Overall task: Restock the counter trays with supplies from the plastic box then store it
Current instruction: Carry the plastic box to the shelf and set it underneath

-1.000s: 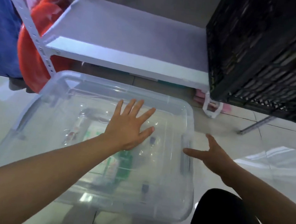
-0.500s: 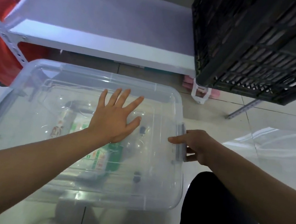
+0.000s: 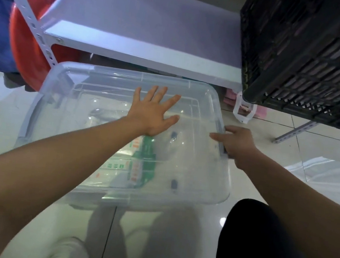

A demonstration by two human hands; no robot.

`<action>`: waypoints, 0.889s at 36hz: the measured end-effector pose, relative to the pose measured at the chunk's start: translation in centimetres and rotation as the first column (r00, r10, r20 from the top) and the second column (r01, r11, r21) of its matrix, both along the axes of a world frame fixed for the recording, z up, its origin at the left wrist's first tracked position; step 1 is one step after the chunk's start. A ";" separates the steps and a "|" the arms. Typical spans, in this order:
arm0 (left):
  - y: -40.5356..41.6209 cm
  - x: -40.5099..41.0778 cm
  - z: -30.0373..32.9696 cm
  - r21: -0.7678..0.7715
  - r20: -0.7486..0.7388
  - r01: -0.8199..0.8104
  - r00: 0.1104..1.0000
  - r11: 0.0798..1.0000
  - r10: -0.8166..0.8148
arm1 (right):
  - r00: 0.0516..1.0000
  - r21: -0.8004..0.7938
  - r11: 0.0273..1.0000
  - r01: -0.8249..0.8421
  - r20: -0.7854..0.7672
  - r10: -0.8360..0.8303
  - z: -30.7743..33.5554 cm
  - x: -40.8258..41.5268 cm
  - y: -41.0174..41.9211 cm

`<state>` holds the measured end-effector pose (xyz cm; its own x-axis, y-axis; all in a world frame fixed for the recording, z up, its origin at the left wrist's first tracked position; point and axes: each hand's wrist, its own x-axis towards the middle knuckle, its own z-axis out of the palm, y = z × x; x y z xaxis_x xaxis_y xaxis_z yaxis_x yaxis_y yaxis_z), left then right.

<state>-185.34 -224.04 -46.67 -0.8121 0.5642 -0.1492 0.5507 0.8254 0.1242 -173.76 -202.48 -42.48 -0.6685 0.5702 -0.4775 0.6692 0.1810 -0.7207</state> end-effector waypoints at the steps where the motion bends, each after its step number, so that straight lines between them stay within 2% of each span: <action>1: -0.1 -0.9 0.3 -0.018 0.032 0.005 0.999 1.000 -0.004 | 1.000 0.021 1.000 0.001 -0.026 0.000 -0.2 -0.7 0.1; 5: -0.5 -2.2 1.4 -0.008 0.138 0.045 0.989 0.999 -0.044 | 0.999 -0.013 1.000 0.007 -0.049 -0.008 -0.3 -1.2 0.0; 9: -2.3 -1.4 2.4 0.014 0.154 0.096 0.983 0.995 -0.097 | 0.995 -0.012 0.999 0.034 -0.094 -0.035 -0.3 1.4 -1.0; 12: -5.5 0.5 3.0 -0.060 0.150 0.117 0.983 0.991 -0.107 | 0.990 -0.011 0.999 0.047 -0.131 -0.048 -0.5 5.1 -2.5; 14: -9.0 2.9 3.2 -0.126 0.134 0.108 0.987 0.986 -0.091 | 0.968 -0.096 0.988 0.123 -0.205 -0.141 -1.2 8.1 -3.9; 17: -15.2 7.5 3.4 -0.135 0.076 -0.062 0.994 0.989 0.073 | 0.919 -0.290 0.919 0.267 -0.210 -0.333 -2.2 11.6 -6.1; 20: -20.0 12.4 2.6 0.023 0.006 -0.383 0.924 0.923 0.383 | 0.867 -0.492 0.790 0.366 -0.128 -0.481 -2.8 13.6 -7.6; 22: -22.0 15.1 1.9 0.227 0.059 -0.588 0.804 0.777 0.591 | 0.852 -0.541 0.744 0.392 -0.092 -0.516 -2.6 13.8 -8.0; 23: -22.7 16.1 1.3 0.363 0.157 -0.680 0.718 0.636 0.678 | 0.845 -0.564 0.727 0.392 -0.092 -0.527 -2.5 13.7 -8.0; 24: -23.0 16.8 1.0 0.469 0.313 -0.770 0.603 0.433 0.733 | 0.840 -0.579 0.716 0.390 -0.095 -0.534 -2.3 13.6 -7.9; 25: -23.1 17.3 0.8 0.507 0.515 -0.842 0.468 0.185 0.719 | 0.842 -0.590 0.712 0.380 -0.098 -0.531 -2.1 13.5 -7.8; 26: -23.1 17.5 0.6 0.478 0.708 -0.877 0.355 -0.046 0.611 | 0.845 -0.601 0.710 0.368 -0.103 -0.525 -1.9 13.4 -7.7; 27: -23.1 17.5 0.3 0.408 0.848 -0.888 0.284 -0.209 0.447 | 0.847 -0.616 0.703 0.355 -0.106 -0.521 -1.7 13.2 -7.6; 28: -23.1 17.3 0.0 0.333 0.925 -0.895 0.250 -0.298 0.285 | 0.850 -0.627 0.699 0.343 -0.109 -0.515 -1.5 13.1 -7.5; 29: -23.1 17.2 -0.1 0.285 0.956 -0.895 0.240 -0.343 0.167 | 0.851 -0.633 0.698 0.334 -0.114 -0.512 -1.3 13.1 -7.5; 32: -23.1 16.8 0.7 0.272 0.959 -0.863 0.278 -0.426 0.049 | 0.844 -0.647 0.702 0.299 -0.164 -0.511 -0.1 12.9 -7.7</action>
